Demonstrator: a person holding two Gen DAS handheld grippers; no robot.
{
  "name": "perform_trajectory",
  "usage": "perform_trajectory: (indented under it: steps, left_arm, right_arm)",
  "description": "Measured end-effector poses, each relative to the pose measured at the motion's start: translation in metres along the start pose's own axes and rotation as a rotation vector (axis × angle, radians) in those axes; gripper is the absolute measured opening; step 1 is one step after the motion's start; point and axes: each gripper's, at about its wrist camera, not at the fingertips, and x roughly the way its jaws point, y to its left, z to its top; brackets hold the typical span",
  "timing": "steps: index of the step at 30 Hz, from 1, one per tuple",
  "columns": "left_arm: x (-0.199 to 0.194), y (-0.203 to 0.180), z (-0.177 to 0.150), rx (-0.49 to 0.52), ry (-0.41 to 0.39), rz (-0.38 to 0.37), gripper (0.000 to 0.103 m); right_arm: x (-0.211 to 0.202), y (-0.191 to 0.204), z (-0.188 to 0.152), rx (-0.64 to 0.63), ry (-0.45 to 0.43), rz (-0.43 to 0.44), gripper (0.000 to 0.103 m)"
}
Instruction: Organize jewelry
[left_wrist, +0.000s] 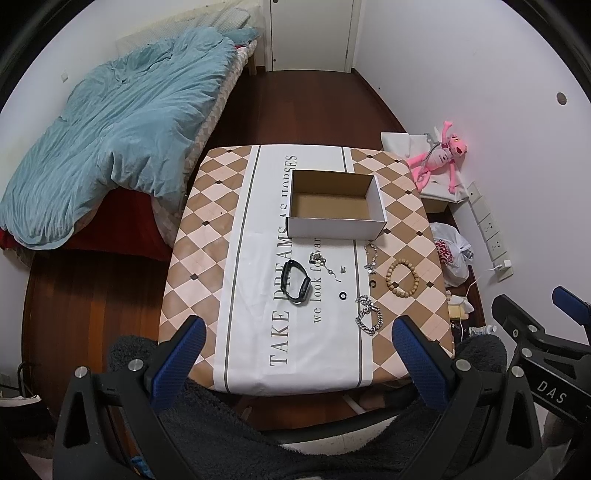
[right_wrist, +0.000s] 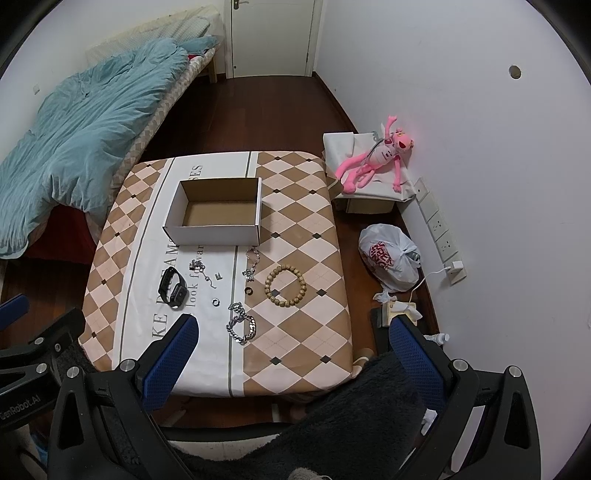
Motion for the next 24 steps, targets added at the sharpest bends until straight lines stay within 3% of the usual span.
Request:
perform_trajectory:
  steps: [24]
  left_arm:
    - [-0.004,-0.001,0.004,0.004,-0.013,0.000,0.103]
  right_arm:
    - [-0.012,-0.006,0.004,0.005,-0.025,0.001,0.103]
